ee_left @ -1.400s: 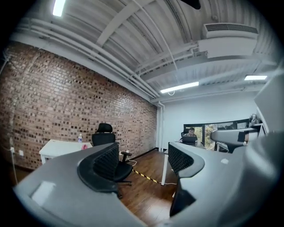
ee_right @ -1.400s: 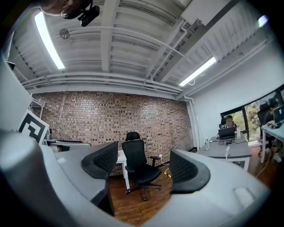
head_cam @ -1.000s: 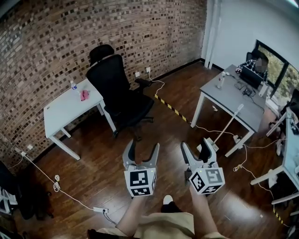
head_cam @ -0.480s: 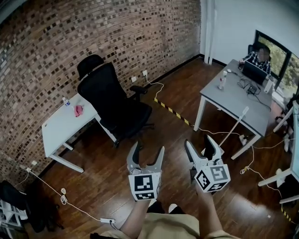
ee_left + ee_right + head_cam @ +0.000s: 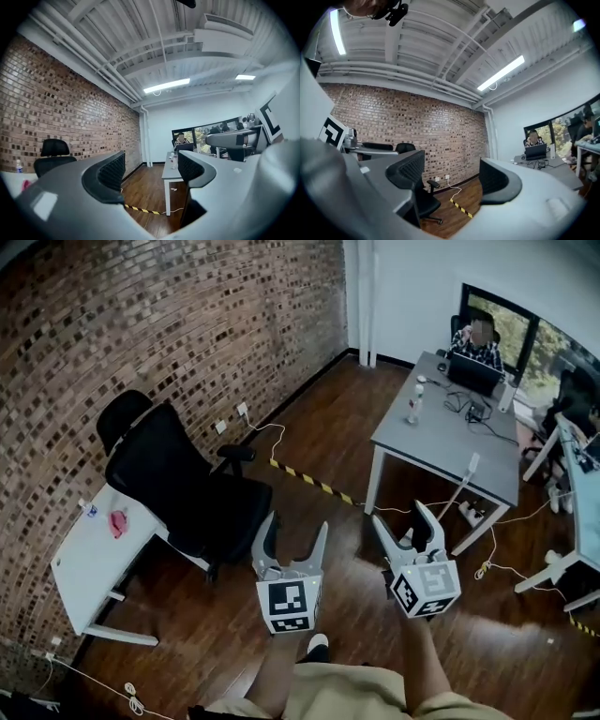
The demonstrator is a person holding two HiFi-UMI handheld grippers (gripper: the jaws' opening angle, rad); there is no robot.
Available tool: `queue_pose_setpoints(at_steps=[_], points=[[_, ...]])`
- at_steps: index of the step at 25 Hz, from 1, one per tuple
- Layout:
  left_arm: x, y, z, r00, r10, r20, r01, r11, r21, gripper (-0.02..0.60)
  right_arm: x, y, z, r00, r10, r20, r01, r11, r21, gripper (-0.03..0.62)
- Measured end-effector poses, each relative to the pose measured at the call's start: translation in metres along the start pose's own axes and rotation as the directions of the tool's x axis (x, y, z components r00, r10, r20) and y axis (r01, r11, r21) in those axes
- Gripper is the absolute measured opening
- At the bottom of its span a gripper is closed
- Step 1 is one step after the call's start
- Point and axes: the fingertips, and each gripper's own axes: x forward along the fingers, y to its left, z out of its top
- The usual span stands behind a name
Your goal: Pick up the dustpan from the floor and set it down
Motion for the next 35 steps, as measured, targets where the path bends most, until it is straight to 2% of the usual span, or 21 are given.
queue_pose_setpoints(at_steps=[3, 8, 11, 15, 21, 26, 30, 32, 35], points=[[0.037, 0.006, -0.006, 0.995, -0.103, -0.002, 0.103, 0.994, -0.019, 0.344, 0.019, -0.009, 0.006, 0.997, -0.077, 0.012, 0.077, 0.997, 0.003, 0.354], [0.098, -0.016, -0.009, 0.969, -0.246, 0.021, 0.247, 0.968, -0.047, 0.342, 0.026, -0.042, 0.010, 0.979, -0.203, 0.006, 0.203, 0.978, -0.048, 0.354], [0.129, -0.042, -0.014, 0.945, -0.326, 0.019, 0.327, 0.943, -0.060, 0.342, 0.024, -0.079, -0.002, 0.953, -0.302, -0.015, 0.301, 0.953, -0.046, 0.354], [0.180, -0.079, -0.008, 0.916, -0.398, 0.040, 0.400, 0.915, -0.057, 0.335, 0.031, -0.141, 0.003, 0.905, -0.424, 0.000, 0.419, 0.895, -0.153, 0.354], [0.268, -0.128, -0.007, 0.887, -0.462, 0.013, 0.462, 0.887, -0.026, 0.331, 0.072, -0.220, 0.011, 0.898, -0.438, 0.042, 0.440, 0.890, -0.118, 0.354], [0.336, -0.180, 0.017, 0.861, -0.508, 0.032, 0.508, 0.861, 0.009, 0.330, 0.091, -0.292, 0.025, 0.883, -0.463, 0.079, 0.469, 0.879, -0.081, 0.354], [0.372, -0.200, 0.021, 0.858, -0.512, 0.047, 0.512, 0.859, 0.004, 0.330, 0.099, -0.334, 0.020, 0.873, -0.482, 0.073, 0.485, 0.873, -0.047, 0.354], [0.382, -0.202, 0.016, 0.856, -0.516, 0.046, 0.517, 0.856, -0.008, 0.330, 0.102, -0.344, 0.009, 0.874, -0.484, 0.038, 0.486, 0.872, -0.066, 0.354], [0.409, -0.207, 0.017, 0.852, -0.520, 0.070, 0.522, 0.853, -0.023, 0.328, 0.109, -0.365, -0.001, 0.858, -0.513, 0.016, 0.512, 0.853, -0.104, 0.354]])
